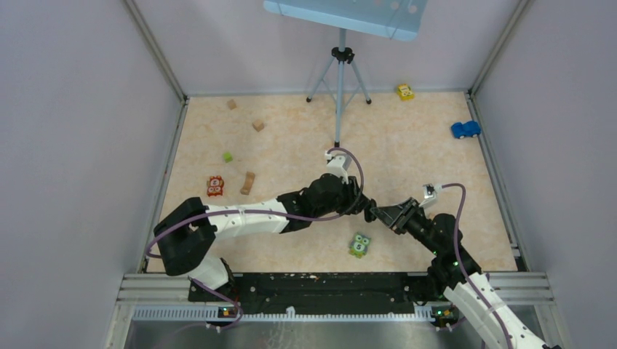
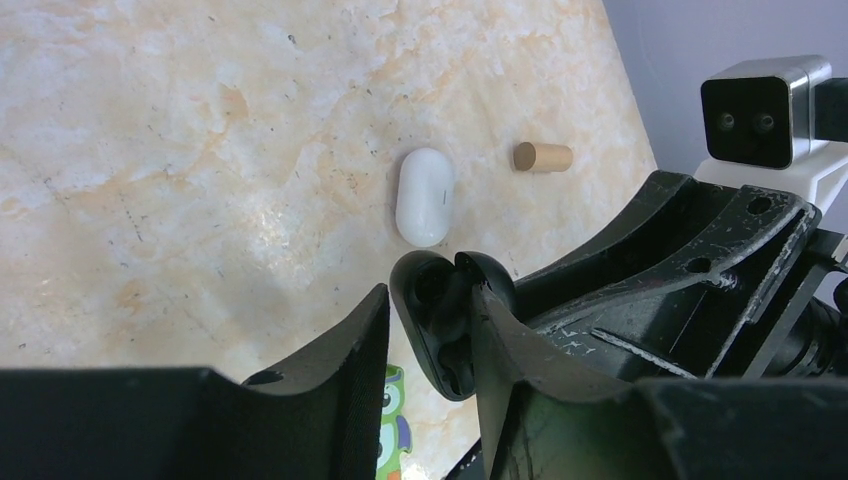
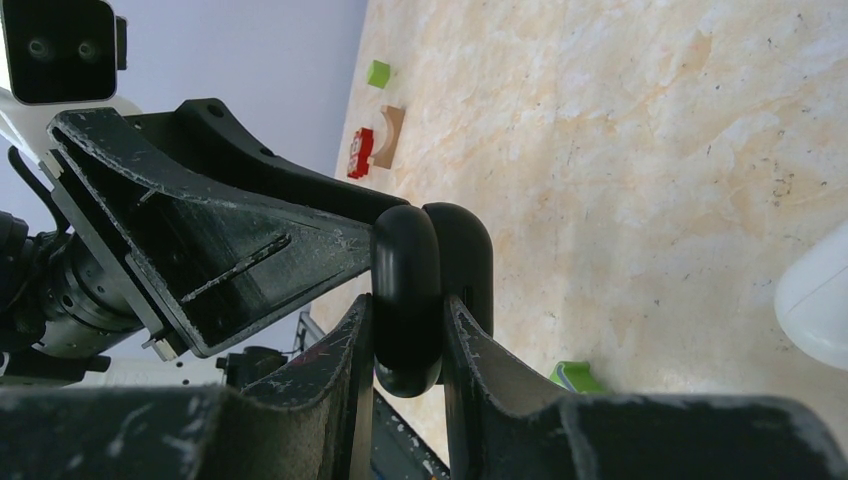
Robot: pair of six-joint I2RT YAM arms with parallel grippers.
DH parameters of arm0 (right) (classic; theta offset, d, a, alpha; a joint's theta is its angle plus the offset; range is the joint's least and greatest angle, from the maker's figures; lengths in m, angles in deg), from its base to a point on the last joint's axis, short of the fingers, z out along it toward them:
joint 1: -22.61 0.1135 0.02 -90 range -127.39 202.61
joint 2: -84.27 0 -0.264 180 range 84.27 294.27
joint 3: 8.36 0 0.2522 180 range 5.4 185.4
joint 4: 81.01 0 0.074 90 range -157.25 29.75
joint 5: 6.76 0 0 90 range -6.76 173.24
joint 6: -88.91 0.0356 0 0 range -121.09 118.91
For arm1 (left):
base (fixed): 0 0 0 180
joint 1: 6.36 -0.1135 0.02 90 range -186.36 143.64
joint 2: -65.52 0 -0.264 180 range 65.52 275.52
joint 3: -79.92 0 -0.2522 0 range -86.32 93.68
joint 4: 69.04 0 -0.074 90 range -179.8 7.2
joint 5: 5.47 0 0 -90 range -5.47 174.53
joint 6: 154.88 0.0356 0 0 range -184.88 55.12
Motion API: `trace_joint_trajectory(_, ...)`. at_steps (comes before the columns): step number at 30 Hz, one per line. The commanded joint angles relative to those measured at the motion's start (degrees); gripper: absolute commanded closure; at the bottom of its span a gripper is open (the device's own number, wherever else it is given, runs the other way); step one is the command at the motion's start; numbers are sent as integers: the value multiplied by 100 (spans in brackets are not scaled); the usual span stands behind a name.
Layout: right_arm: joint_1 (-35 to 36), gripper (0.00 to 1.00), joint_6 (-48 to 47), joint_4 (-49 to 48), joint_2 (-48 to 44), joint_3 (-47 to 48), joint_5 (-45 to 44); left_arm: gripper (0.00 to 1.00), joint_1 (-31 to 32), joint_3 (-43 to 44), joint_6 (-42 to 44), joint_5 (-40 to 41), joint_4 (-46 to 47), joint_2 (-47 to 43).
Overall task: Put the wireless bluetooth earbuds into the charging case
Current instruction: Insert the left earbud into the left side groove of the charging case.
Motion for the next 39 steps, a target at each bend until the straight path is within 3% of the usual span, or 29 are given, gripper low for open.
trace_joint_trajectory(1,-25,95,41,-262,-60,40,58,63,54,202,27,27,156,-209)
trace_joint_trajectory(5,-19,95,44,-289,-58,31,58,73,60,198,22,61,179,-246)
trace_joint_trajectory(16,-18,95,41,-284,-64,31,83,85,74,466,-20,80,19,-7)
trace_joint_trajectory(22,-22,95,43,-285,-64,18,95,76,77,851,16,173,-502,143)
trace_joint_trajectory(25,-21,95,45,-284,-71,13,105,77,73,815,6,234,-533,78)
trace_joint_trajectory(39,-23,95,18,-179,-113,43,110,74,104,-116,383,406,-187,-1035)
